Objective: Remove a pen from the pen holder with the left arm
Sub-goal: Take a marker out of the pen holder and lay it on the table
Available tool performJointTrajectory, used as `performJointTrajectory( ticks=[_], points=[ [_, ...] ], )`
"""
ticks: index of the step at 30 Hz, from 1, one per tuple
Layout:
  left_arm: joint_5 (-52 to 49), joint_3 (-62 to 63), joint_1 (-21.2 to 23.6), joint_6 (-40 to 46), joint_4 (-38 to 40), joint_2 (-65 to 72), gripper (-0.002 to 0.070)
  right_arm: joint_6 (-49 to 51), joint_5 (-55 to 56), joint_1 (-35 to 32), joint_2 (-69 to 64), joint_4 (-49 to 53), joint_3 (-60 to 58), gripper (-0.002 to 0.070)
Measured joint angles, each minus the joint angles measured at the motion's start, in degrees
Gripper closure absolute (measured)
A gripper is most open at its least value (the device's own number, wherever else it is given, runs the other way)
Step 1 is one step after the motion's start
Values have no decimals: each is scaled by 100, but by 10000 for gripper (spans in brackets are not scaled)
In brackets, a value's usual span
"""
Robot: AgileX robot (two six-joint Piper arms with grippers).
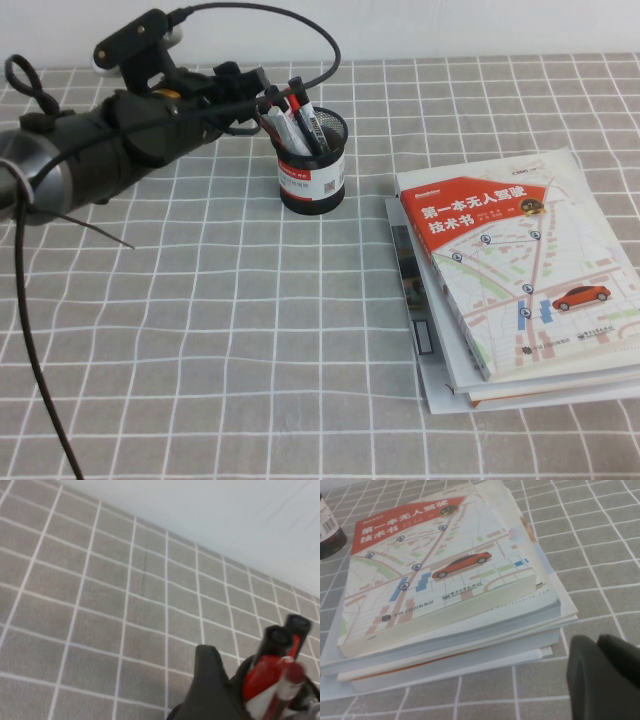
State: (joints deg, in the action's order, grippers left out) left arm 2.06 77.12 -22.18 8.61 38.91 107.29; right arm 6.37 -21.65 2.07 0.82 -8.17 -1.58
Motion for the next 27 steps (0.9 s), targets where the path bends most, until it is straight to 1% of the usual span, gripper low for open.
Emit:
performJointTrajectory(
  ticks=[5,14,19,27],
  points=[
    [29,0,0,-139,11,147,288,0,0,0,0,0,0,689],
    [214,202,-22,-158,-3,170,365,0,0,0,0,0,0,689],
    [49,559,-108,-158,-74,349,372,0,0,0,0,0,0,689],
    [-206,631,-118,-158,-98,551,370,0,0,0,0,0,0,688]
  ],
)
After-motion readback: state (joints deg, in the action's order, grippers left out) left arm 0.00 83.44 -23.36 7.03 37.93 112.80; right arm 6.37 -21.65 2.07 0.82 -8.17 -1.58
